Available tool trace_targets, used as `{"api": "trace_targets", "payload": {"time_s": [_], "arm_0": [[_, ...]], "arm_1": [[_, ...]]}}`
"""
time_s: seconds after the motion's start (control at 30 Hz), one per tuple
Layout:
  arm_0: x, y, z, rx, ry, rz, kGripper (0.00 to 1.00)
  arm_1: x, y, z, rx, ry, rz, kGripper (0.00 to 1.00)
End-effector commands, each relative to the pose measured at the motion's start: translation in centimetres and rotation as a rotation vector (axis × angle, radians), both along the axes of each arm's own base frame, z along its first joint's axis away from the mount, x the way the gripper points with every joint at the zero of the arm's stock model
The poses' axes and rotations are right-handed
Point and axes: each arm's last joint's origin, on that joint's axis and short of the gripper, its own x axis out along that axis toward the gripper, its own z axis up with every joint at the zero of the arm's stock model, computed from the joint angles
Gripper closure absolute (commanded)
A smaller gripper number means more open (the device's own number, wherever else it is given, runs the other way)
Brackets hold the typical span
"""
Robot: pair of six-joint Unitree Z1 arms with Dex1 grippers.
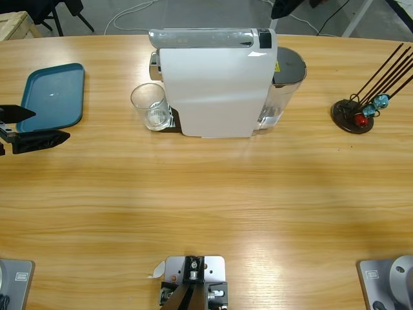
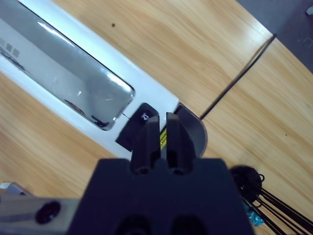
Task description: Pour coffee
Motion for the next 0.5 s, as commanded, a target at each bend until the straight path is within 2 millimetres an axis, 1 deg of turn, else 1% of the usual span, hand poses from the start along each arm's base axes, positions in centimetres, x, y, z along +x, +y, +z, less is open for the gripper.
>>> {"api": "trace_targets", "payload": {"time_s": [0.03, 0.2, 0.37, 0.5], "arm_0": [[0.1, 0.0, -1.3, 0.016, 0.043, 0.004, 0.032], [0.1, 0.0, -1.3, 0.014, 0.045, 0.0, 0.032], [0.1, 0.0, -1.3, 0.013, 0.049, -0.003, 0.032], [0.1, -0.1, -1.4, 0.014, 0.052, -0.005, 0.032]], "arm_1": [[0.4, 3.2, -2.5, -0.053, 0.072, 0.061, 1.0], [0.1, 3.2, -2.7, -0.077, 0.082, 0.058, 1.0], [-0.3, 2.5, -2.0, -0.111, 0.036, 0.022, 1.0], [-0.3, 2.4, -1.5, -0.119, 0.016, 0.012, 1.0]]}}
